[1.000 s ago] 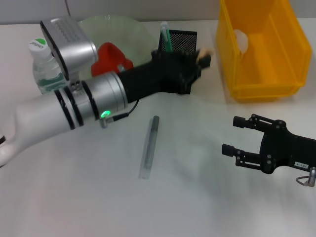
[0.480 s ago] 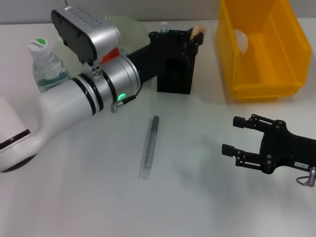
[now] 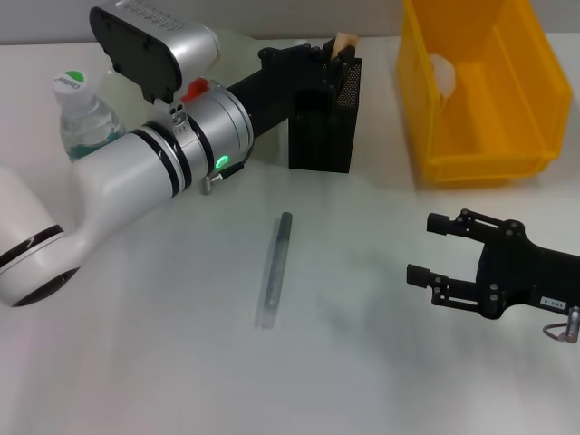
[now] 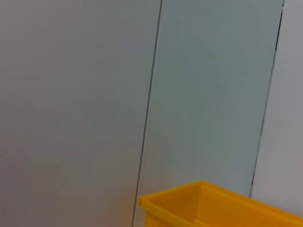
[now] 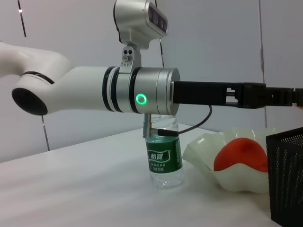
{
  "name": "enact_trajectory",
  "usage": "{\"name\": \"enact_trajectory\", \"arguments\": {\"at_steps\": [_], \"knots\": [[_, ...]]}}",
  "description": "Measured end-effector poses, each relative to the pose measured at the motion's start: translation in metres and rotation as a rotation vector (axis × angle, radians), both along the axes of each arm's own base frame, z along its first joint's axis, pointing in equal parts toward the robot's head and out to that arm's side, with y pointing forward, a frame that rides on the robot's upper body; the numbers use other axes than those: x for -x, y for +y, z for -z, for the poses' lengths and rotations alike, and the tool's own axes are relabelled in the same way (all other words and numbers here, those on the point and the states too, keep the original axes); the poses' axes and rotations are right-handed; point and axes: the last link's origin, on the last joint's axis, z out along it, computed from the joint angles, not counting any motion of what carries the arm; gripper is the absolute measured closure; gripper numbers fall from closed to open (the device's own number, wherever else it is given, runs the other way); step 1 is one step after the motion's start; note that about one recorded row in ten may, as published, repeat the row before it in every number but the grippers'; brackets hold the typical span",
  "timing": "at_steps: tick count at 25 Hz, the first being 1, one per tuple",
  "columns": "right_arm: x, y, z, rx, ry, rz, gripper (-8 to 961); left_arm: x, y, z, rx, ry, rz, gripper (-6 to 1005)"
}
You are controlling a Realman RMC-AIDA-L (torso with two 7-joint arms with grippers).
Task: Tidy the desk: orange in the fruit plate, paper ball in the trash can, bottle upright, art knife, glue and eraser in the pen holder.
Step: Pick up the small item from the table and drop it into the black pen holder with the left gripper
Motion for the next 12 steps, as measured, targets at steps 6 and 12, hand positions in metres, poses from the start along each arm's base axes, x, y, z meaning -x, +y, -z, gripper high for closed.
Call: {"name": "enact_trajectory", "arguments": {"at_steps": [6, 12], "knots": [[-0.0005, 0.0006, 0.0000, -0.003, -0.003, 0.004, 188, 0.0010, -0.0008, 0.0002, 0.001, 0.000, -0.001, 730], [-0.0005, 0.0005, -0.0002, -0.004, -0.001, 0.004, 188, 0.0018, -0.0007, 0.0004, 0.001, 0.002, -0.004, 719]]}}
